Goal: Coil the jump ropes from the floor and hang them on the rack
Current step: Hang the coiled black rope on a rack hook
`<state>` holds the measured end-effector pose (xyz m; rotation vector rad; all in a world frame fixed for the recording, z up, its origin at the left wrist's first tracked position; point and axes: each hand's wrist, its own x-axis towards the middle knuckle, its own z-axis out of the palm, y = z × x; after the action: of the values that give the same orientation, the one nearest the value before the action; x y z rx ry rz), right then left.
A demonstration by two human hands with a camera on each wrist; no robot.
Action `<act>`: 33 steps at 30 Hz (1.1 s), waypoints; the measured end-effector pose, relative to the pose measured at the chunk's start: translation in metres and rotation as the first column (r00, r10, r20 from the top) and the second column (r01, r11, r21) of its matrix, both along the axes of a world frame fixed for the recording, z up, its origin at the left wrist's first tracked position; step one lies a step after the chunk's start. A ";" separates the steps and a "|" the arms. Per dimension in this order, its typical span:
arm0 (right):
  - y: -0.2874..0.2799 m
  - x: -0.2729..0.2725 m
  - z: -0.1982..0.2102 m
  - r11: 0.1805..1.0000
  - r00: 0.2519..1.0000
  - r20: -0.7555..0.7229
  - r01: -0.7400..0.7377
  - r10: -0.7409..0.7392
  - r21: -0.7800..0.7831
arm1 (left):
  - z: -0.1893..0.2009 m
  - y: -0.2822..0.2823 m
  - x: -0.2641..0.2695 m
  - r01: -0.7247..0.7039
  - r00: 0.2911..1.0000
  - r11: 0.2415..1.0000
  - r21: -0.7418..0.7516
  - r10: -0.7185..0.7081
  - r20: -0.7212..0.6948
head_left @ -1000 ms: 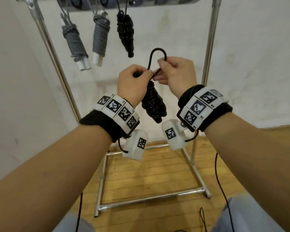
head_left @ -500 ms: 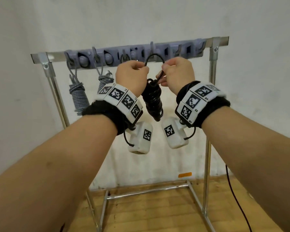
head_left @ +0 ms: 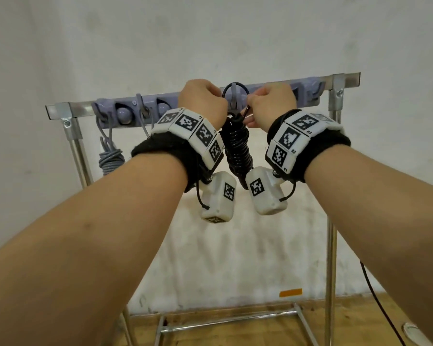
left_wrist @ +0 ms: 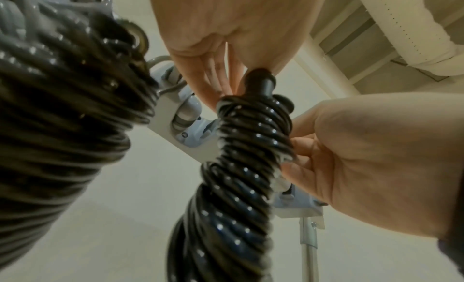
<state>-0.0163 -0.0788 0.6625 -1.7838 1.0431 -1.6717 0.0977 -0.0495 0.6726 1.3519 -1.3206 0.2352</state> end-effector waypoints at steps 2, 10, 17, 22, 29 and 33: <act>-0.003 0.000 -0.005 0.999 0.999 -0.030 -0.015 0.016 0.029 | -0.004 -0.004 0.000 -0.034 0.998 0.999 0.036 0.032 0.048; 0.002 0.004 -0.030 0.999 0.999 0.006 -0.050 0.050 -0.009 | -0.011 0.003 0.002 -0.142 0.954 0.989 0.043 0.125 0.274; 0.019 -0.005 -0.067 0.965 0.982 -0.041 0.173 -0.184 -0.198 | -0.044 0.036 0.006 0.043 0.897 0.994 -0.101 0.006 0.442; 0.047 -0.007 -0.115 0.925 0.970 -0.106 0.170 -0.217 -0.340 | -0.101 0.065 0.018 0.151 0.857 0.984 -0.099 -0.081 0.509; 0.087 0.000 -0.222 0.989 0.942 -0.334 -0.014 -0.036 -0.146 | -0.211 0.107 0.044 0.254 0.858 0.962 0.104 -0.273 0.435; 0.094 0.002 -0.296 0.997 0.916 -0.395 -0.064 0.073 0.036 | -0.290 0.118 0.058 0.259 0.864 0.917 0.302 -0.360 0.351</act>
<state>-0.0139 0.0150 0.3660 -2.1742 1.1418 -1.2756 0.1557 0.0688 0.3828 1.3086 -1.9496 0.1298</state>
